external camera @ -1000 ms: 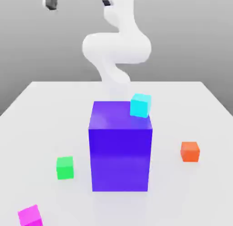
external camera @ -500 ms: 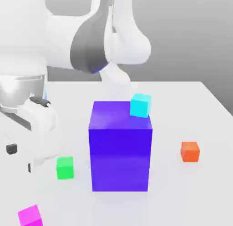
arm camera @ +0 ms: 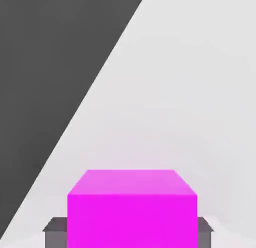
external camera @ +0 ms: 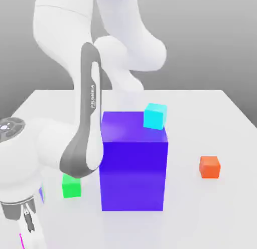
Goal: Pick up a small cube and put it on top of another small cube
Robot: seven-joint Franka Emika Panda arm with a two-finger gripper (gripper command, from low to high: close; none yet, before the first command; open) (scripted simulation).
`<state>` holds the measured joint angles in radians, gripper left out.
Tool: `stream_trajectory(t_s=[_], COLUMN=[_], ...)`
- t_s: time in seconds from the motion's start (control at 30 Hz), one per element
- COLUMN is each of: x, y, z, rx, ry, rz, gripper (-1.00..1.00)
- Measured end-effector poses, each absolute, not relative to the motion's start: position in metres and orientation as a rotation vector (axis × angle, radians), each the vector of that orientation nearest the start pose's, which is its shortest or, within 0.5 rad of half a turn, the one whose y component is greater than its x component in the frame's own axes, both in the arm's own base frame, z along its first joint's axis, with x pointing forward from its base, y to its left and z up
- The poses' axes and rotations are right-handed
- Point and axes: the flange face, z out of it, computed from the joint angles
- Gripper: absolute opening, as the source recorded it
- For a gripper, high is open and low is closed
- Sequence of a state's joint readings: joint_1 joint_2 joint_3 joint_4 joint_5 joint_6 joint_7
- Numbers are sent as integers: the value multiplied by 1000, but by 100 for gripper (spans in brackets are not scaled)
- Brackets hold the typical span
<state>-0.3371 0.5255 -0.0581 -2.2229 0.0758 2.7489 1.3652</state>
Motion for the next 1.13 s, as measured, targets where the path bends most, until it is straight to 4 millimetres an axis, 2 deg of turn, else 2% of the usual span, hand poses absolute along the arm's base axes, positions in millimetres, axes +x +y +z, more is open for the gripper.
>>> stream_trajectory(t_s=[0.03, 0.07, 0.2, 0.23, 0.43, 0.67, 0.8, 1.03, 1.07, 1.13], x=[497, 498, 497, 492, 432, 353, 312, 305, 304, 304], y=[-213, -213, -213, -212, -202, -184, -168, -164, -164, -164], z=[129, 133, 181, 191, 222, 241, 243, 187, 181, 181], rx=[-1924, -1924, -1924, -1928, -1972, -2003, -2024, -2031, -2031, -2031], ry=[2483, 2483, 2483, 2481, 2462, 2434, 2405, 2396, 2396, 2396], rz=[-2, -2, -1, -3, -11, -9, -3, -1, -1, -1], gripper=[-100, -100, -100, -100, -100, -100, -100, -100, 100, 100])
